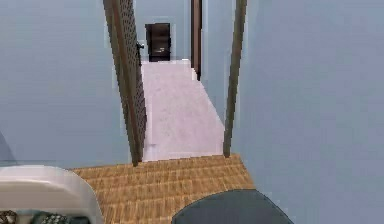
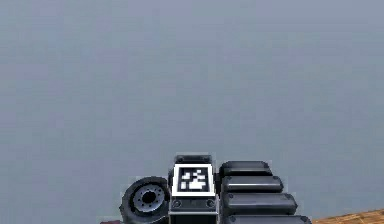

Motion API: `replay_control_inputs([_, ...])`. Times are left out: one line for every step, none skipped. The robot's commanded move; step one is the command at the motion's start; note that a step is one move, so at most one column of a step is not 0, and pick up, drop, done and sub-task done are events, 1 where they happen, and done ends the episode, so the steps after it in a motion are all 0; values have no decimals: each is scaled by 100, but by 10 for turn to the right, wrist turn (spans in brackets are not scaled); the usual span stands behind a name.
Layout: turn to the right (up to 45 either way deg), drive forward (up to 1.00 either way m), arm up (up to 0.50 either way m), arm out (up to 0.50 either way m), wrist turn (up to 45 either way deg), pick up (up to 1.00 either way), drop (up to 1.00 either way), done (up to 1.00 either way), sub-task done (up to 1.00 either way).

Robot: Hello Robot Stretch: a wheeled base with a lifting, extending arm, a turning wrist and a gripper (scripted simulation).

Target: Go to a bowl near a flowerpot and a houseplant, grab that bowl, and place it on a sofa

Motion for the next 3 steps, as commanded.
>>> replay_control_inputs([0, 100, 0, 0, 0, 0, 0, 0, 0])
replay_control_inputs([0, 100, 0, 0, 0, 0, 0, 0, 0])
replay_control_inputs([-30, 0, 0, 0, 0, 0, 0, 0, 0])
